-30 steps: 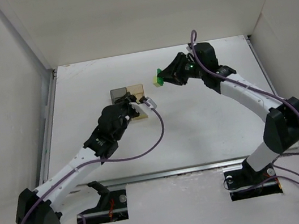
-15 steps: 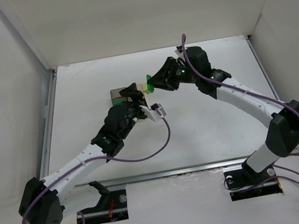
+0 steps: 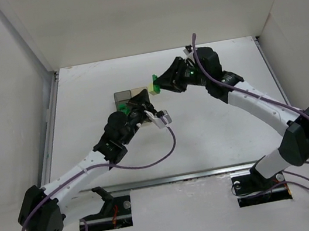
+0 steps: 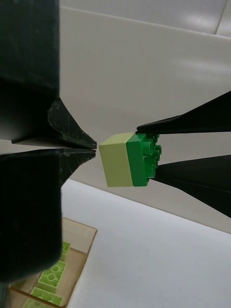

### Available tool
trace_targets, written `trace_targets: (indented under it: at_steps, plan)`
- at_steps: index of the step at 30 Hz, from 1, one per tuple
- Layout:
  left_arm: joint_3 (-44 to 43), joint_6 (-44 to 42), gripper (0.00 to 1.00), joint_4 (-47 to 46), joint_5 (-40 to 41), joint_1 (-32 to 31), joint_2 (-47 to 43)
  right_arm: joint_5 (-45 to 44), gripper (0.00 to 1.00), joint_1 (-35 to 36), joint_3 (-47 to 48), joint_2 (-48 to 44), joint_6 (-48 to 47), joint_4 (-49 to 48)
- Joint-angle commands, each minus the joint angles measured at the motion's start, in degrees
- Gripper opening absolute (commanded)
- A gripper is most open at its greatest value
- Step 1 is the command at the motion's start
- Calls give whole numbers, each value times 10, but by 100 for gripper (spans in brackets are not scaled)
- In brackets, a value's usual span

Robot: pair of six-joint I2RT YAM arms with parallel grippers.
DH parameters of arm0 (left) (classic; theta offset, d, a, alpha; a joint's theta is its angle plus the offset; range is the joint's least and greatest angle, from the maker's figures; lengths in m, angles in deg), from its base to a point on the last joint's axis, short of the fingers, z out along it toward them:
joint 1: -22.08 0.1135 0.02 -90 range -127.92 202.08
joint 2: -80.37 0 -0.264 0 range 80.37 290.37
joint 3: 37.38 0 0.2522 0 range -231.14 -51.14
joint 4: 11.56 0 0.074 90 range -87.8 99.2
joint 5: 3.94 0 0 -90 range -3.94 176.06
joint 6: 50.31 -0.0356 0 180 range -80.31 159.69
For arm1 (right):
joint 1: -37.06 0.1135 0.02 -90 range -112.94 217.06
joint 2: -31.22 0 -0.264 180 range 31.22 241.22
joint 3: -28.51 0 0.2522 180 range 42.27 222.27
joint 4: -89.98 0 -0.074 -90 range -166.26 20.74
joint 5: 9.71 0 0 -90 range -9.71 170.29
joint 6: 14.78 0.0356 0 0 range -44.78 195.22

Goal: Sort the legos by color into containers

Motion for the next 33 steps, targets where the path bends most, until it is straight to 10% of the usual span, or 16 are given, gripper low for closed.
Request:
trace_targets:
  at_steps: [1,11,13,17,33]
  plan:
    - [12,-19,0,-64,-35,-3,-30,-5,0,4,-7,-29,2,-27]
    - [45,-66,0,-108,-56,-3,-35,-10,0,4,-57,-86,1,-27]
    - [58,-88,36,-126,-64,-3,-40,-10,0,4,-63,-94,-5,-27]
    - [102,-139,63,-217,-99,-3,-40,-10,0,4,-63,-107,-16,-27]
    - [75,-184,57,-297,-151,-31,14,-16,0,16,-51,-115,-32,-27]
